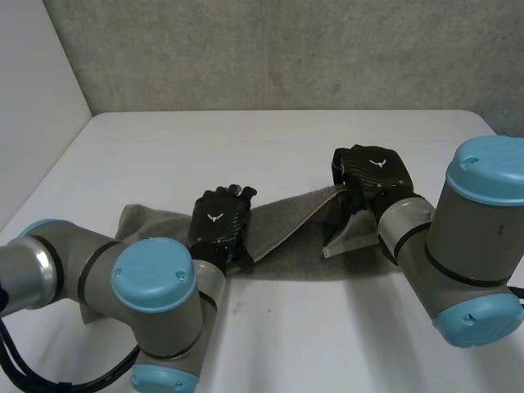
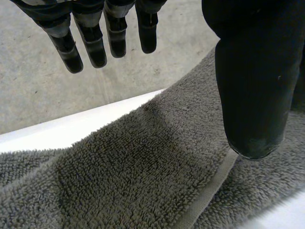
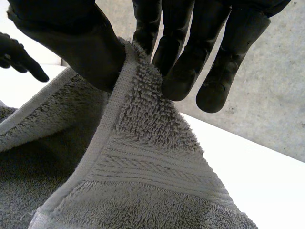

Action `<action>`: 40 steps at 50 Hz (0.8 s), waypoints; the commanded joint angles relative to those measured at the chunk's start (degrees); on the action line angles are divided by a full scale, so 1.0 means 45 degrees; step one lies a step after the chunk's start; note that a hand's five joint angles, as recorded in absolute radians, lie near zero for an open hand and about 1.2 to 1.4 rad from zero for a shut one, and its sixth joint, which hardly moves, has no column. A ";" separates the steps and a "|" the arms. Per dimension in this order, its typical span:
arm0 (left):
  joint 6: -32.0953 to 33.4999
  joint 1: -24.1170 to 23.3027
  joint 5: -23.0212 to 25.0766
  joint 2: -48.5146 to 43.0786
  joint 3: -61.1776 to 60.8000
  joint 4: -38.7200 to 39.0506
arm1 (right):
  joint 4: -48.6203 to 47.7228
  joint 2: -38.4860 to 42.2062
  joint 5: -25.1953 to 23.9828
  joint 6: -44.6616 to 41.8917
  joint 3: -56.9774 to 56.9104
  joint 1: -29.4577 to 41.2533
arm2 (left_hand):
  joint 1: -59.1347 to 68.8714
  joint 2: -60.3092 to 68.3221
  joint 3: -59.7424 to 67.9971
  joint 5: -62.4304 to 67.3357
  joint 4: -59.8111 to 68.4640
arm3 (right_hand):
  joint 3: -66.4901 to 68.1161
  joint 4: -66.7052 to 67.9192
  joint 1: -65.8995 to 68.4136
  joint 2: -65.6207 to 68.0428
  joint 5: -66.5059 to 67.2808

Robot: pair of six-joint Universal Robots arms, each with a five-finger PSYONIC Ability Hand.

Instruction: Fold the towel.

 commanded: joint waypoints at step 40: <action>-0.3651 -0.1495 -0.1823 -0.1307 0.2231 0.0133 | -0.0012 -0.0806 0.0014 0.1389 0.0254 0.0010 | 0.8979 0.8983 0.8982 0.8963 0.8994 | 0.0666 0.0696 0.0747 0.0793 0.0702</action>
